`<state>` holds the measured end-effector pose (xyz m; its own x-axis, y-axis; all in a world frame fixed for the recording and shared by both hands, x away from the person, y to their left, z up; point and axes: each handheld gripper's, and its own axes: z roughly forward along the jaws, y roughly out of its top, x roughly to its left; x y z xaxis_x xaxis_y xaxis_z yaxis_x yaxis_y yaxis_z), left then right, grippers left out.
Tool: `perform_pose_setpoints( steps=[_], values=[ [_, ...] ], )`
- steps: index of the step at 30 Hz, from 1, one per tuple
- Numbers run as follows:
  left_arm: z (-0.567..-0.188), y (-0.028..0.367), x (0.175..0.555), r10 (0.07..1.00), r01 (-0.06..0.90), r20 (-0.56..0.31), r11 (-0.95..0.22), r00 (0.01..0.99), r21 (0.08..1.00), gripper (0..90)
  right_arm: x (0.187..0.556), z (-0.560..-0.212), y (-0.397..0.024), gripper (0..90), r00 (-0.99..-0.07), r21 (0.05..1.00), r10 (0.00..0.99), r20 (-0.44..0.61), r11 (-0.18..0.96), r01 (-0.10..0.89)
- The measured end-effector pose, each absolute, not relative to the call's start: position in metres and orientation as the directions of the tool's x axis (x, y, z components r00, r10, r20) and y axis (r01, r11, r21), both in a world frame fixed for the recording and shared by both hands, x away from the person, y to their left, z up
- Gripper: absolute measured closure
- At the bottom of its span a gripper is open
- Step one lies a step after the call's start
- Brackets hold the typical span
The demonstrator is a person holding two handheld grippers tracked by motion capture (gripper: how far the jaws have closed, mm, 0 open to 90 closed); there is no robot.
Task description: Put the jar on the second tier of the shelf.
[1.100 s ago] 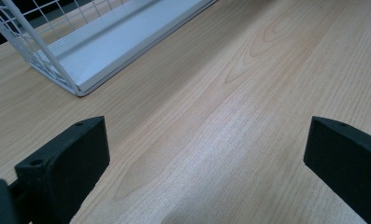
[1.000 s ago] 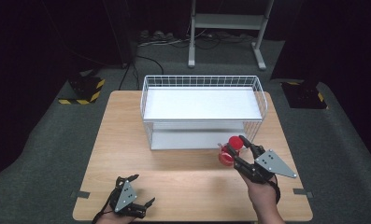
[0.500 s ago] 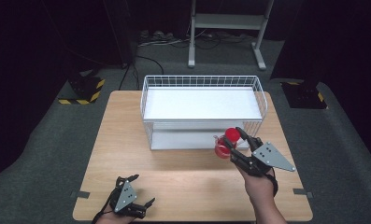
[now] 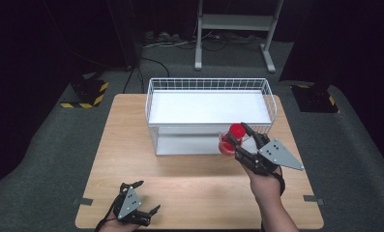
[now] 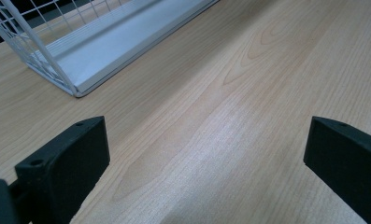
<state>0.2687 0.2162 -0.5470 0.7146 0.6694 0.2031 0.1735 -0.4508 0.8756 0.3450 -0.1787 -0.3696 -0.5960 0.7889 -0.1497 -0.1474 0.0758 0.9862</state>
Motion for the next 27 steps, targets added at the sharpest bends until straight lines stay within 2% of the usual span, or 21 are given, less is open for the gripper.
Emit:
perform_pose_setpoints(
  steps=[27],
  values=[
    [-0.547,0.217,0.268,0.663,0.165,0.204,-0.45,0.721,0.878,0.7,0.362,-0.331,-0.161,48.8,-0.575,0.97,0.794,-0.197,0.074,-0.231]
  ],
)
